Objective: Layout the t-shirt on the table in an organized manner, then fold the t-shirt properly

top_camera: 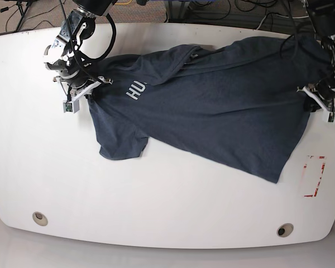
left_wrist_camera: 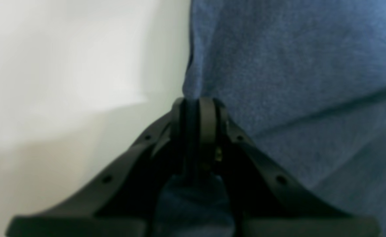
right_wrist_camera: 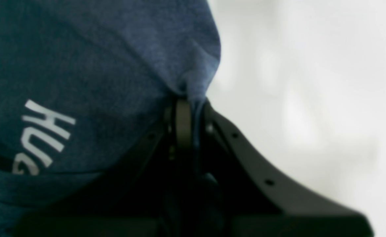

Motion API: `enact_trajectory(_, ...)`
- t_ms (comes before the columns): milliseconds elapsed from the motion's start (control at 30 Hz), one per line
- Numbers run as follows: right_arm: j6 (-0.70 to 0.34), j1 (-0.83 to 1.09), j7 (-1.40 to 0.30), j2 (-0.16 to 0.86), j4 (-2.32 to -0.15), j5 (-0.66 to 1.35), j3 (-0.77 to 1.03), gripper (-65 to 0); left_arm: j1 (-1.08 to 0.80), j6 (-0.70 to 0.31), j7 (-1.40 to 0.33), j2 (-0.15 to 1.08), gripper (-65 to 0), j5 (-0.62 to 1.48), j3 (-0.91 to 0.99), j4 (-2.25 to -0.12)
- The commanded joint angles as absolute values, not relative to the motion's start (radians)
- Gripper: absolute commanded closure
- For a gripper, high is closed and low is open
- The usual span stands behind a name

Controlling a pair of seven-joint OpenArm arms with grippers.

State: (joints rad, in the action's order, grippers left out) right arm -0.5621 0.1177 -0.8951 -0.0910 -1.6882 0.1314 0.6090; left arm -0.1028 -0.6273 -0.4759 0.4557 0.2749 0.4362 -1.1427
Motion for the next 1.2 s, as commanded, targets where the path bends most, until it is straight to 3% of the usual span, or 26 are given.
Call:
enact_trajectory(0,-0.565,0.107,-0.883,-0.076,-1.704,0.139,0.610,-0.3,-0.170,-0.618,-0.572,0.466,-5.3,0.209,0.460,-1.211)
enact_trajectory(167,-0.565,0.105,-0.883,-0.076,-1.704,0.139,0.610,-0.3,-0.229,-0.618,-0.573,0.460,-8.3,0.213,0.506,-1.308)
enact_trajectory(333,-0.565,0.097,-0.883,-0.076,-1.702,0.139,0.608,-0.3,-0.223,-0.618,-0.605,0.455,-17.9,0.216,0.515,-1.357)
enact_trajectory(600,-0.565,0.085,-0.883,-0.076,-1.698,0.137,0.608,-0.3,-0.056,-0.618,-0.727,0.417,-33.3,0.213,0.518,-1.409)
enact_trajectory(1167,-0.565,0.076,-0.883,-0.077,-1.698,0.136,0.608,0.0,0.277,-0.608,-0.719,0.394,-35.3,0.206,0.456,-1.139)
